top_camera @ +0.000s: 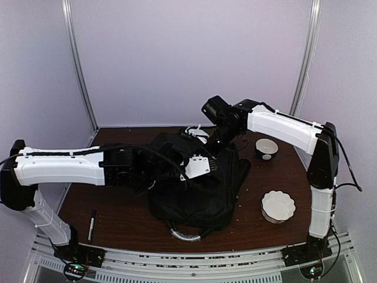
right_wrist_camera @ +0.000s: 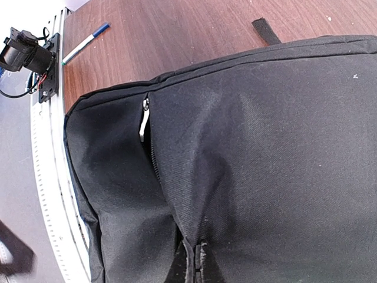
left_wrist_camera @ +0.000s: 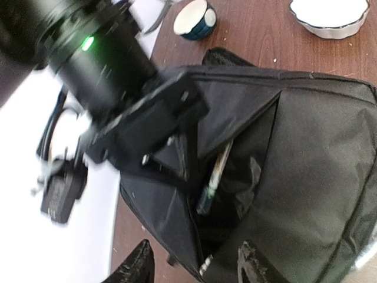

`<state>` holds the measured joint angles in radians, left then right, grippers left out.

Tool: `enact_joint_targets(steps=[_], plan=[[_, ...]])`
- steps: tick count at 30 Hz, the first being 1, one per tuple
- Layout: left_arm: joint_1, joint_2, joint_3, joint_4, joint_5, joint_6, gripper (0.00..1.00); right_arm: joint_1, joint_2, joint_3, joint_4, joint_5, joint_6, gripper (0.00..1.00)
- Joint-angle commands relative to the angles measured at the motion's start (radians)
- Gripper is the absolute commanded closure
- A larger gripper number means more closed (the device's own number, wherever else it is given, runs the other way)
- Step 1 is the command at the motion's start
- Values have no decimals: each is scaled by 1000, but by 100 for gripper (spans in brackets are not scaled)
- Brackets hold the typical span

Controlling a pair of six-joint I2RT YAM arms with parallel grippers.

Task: Pack the student bag
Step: Pick up the pen at the corner of the board.

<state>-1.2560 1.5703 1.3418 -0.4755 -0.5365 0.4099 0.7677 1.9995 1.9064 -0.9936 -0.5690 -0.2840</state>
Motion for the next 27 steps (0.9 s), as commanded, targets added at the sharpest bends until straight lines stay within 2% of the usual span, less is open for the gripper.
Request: enact_joint_targets(steps=[1, 5, 9, 12, 17, 21, 27], plan=[[3, -107, -38, -171, -18, -298, 49, 11, 9, 3, 13, -108, 5, 100], [31, -158, -41, -343, -102, -580, 47, 10, 17, 2, 10, -120, 3, 100], [137, -200, -81, -505, -17, -870, 47, 10, 18, -3, 13, -126, -1, 100], [290, -243, -161, -572, 79, -1039, 47, 11, 19, -5, 14, -128, -2, 100], [482, -358, -340, -492, 234, -1103, 44, 11, 15, -16, 18, -127, -10, 100], [632, -385, -451, -466, 366, -1148, 40, 10, 13, -15, 18, -129, -11, 100], [758, -367, -576, -451, 517, -1192, 39, 11, 18, -15, 16, -133, -11, 100]])
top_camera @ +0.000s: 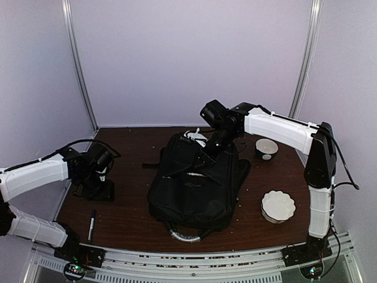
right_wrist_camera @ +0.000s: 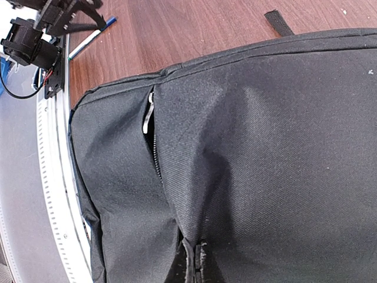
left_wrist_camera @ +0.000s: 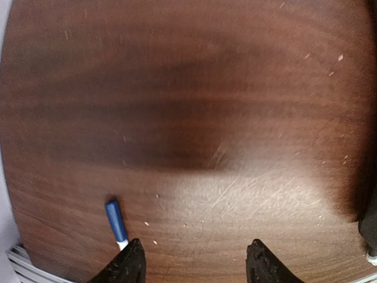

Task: Pack the student bag
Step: Pick up the pen at the corner of the board.

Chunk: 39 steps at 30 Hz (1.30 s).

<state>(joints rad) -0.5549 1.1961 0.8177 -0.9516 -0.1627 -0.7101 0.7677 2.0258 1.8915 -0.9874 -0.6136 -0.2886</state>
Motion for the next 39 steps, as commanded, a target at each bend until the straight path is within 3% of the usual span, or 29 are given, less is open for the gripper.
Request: enact_joint_targets(steps=[1, 6, 17, 20, 31, 39], plan=[[72, 4, -78, 29, 162, -92, 39, 10, -6, -1, 12, -91, -5, 100], [134, -11, -194, 64, 210, -121, 39, 11, -6, 0, 8, -98, -6, 100], [155, 0, -96, -104, -12, -111, 36, 10, -3, -3, 3, -109, -11, 100], [176, 7, -118, -118, 5, -143, 36, 11, -3, -2, 4, -112, -9, 100], [188, 84, -235, -34, 108, -216, 51, 10, -4, -1, 1, -115, -6, 100], [187, 57, -256, 60, 199, -220, 64, 11, 0, 0, 2, -114, -4, 100]])
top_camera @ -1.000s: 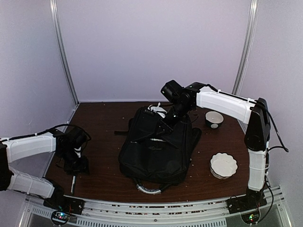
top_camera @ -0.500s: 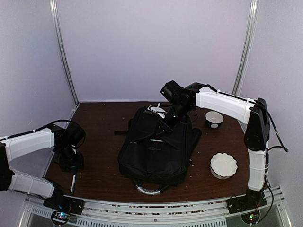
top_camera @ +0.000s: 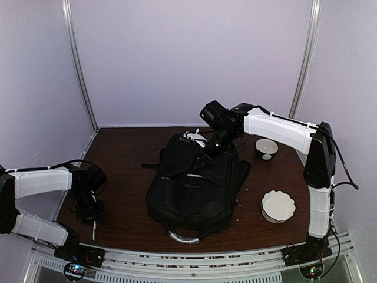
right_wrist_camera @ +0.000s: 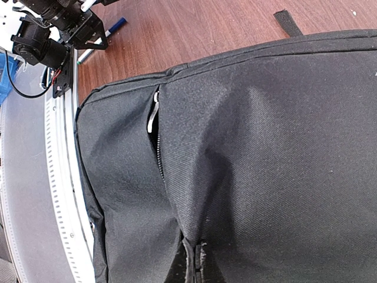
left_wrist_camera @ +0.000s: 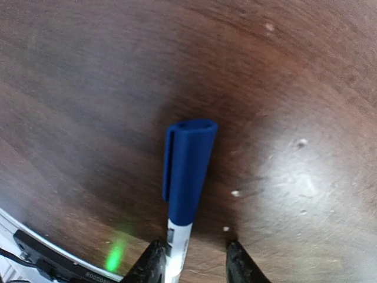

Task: Pack the student bag
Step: Pick up the pen at the corner of the board.

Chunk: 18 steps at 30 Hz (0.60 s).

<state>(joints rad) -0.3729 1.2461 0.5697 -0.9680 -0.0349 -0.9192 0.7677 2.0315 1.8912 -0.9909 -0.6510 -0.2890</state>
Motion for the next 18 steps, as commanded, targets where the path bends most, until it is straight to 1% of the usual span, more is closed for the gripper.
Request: enact_joint_targets(steps=[1, 2, 6, 9, 14, 18], plan=[[5, 11, -12, 101, 98, -2, 68, 10, -5, 0, 4, -76, -4, 100], [5, 11, -14, 126, 118, 1, 72, 11, -4, 0, 4, -75, -4, 100], [-5, 0, -8, 178, 126, -10, 85, 10, -4, 1, 4, -76, -3, 100], [-33, 9, 4, 212, 141, -16, 90, 11, -4, 1, 4, -75, -3, 100], [-129, 94, 39, 260, 161, -14, 95, 10, 1, 2, 4, -76, -1, 100], [-215, 157, 95, 272, 140, -8, 100, 9, -3, 2, 1, -72, -1, 100]])
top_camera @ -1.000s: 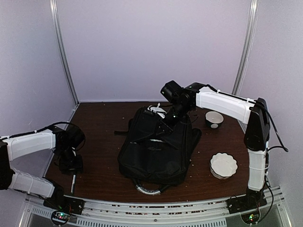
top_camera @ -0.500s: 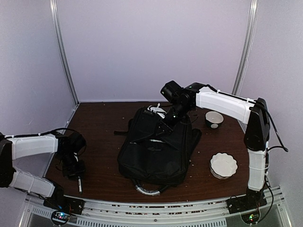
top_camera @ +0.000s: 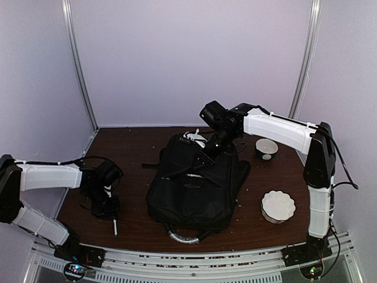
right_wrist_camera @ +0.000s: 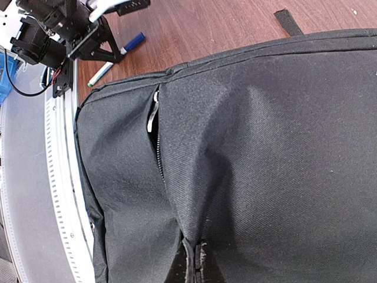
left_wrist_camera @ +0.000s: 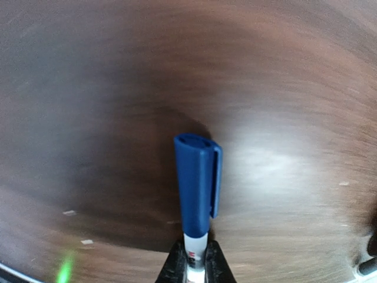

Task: Pack the student bag
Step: Pick up the pen at the corner of the board.

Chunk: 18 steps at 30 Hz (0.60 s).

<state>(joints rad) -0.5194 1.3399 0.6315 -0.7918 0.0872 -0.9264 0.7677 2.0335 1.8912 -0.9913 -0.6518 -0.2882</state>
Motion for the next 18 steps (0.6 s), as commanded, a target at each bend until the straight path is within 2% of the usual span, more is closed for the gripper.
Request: enact_joint_targets(steps=[1, 9, 13, 16, 18], plan=[[-82, 67, 52, 92, 11, 2, 100, 8, -7, 2, 1, -72, -2, 100], [-153, 11, 277, -21, -112, 57, 100, 6, -7, 1, 0, -75, -2, 100], [-176, -8, 385, -24, -134, 121, 100, 6, -6, 2, 3, -77, -1, 100], [-188, -7, 441, 26, -114, 197, 100, 6, -3, 2, 5, -76, -2, 100], [-189, -15, 451, 113, -32, 299, 100, 6, -1, 4, 8, -79, 0, 100]])
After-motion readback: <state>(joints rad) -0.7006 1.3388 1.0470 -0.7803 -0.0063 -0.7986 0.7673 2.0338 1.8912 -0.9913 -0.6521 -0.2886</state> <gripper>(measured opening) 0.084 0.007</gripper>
